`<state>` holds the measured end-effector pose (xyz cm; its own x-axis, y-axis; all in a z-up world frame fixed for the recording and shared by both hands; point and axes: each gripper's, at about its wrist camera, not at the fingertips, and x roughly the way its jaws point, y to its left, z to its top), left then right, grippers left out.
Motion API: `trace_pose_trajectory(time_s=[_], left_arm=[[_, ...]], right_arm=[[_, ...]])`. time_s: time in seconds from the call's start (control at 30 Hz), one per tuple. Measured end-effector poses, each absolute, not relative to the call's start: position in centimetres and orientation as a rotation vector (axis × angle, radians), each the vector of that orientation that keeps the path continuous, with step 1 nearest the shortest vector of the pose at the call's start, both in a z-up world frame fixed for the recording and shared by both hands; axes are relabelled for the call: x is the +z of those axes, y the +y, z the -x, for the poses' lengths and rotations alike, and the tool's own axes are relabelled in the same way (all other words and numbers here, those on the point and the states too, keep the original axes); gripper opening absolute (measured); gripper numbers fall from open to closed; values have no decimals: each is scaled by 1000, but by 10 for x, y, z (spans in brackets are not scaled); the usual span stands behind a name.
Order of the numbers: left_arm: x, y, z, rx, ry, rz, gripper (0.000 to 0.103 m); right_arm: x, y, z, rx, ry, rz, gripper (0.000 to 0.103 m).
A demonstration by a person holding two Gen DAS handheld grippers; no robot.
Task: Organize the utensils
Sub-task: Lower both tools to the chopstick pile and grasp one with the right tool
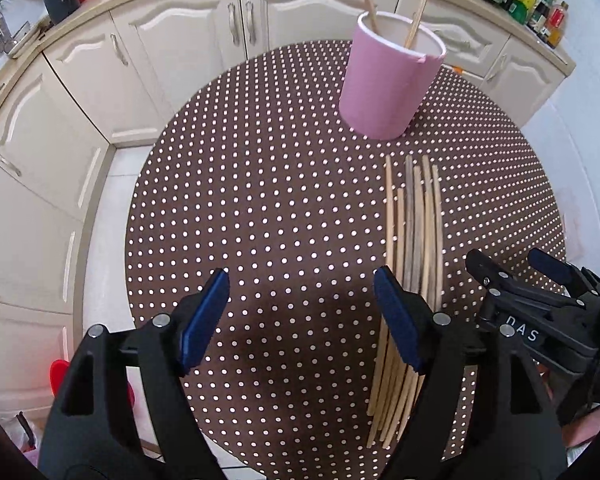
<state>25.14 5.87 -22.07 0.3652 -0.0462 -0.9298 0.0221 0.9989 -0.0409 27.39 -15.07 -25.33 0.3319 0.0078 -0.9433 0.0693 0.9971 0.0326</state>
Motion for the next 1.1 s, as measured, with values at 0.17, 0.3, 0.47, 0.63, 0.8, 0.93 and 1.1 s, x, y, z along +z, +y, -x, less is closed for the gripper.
trace_pose_trajectory(time_s=[0.17,0.3,0.47,0.63,0.8,0.93,1.1], left_arm=[[-231,64,-259,-50,1223,44,74],[-238,64,-264,-57,1239,46,74],[-244,63,-273,-70,1257,57,74],[-247,60,-278,-89,1274,70,74],[-251,54,-285,-112,1282,65,74],[-256,43,-293,-138,1292,53,74],[-264,25,-304,-157,1309,19,74]], right_arm=[[-267,-145,-282,-49,1262,-52,88],[-278,-141,-290,-43,1293,-34,87],[-282,-135,-298,-59,1288,-4,79],[-285,-130,-313,-70,1307,-18,59],[-284,-131,-321,-54,1291,-31,36],[-280,-135,-340,15,1303,-50,6],[-280,-142,-342,64,1295,-110,5]])
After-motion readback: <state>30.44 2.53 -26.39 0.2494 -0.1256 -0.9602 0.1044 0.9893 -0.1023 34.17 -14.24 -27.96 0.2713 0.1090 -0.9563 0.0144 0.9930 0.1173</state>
